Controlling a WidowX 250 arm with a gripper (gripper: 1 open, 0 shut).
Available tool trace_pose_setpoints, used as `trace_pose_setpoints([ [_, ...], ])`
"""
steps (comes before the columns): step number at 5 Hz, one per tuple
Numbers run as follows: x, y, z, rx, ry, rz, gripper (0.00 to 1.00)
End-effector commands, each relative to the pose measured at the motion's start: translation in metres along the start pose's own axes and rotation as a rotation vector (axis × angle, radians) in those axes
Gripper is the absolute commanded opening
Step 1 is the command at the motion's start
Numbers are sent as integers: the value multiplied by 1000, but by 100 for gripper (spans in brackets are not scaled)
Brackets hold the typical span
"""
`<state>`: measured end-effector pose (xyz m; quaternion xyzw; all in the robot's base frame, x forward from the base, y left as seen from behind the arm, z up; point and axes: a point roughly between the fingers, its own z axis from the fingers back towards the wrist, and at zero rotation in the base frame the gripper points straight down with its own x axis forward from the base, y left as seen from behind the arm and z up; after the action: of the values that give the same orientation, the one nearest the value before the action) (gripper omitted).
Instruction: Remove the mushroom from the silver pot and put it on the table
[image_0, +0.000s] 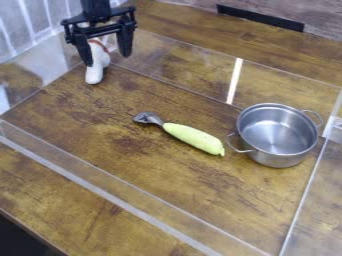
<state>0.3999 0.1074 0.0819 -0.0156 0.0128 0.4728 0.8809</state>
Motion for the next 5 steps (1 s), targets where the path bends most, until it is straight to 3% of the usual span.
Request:
trace_pose_setpoints([
  [1, 18, 5, 21, -32, -60, 85, 100],
  [2, 17, 10, 17, -17, -59, 134, 100],
  [3, 16, 14, 16, -7, -58, 182, 0],
  [4, 13, 13, 27, -2, -63, 216, 0],
  [5, 8, 5, 50, 2, -82, 215, 0],
])
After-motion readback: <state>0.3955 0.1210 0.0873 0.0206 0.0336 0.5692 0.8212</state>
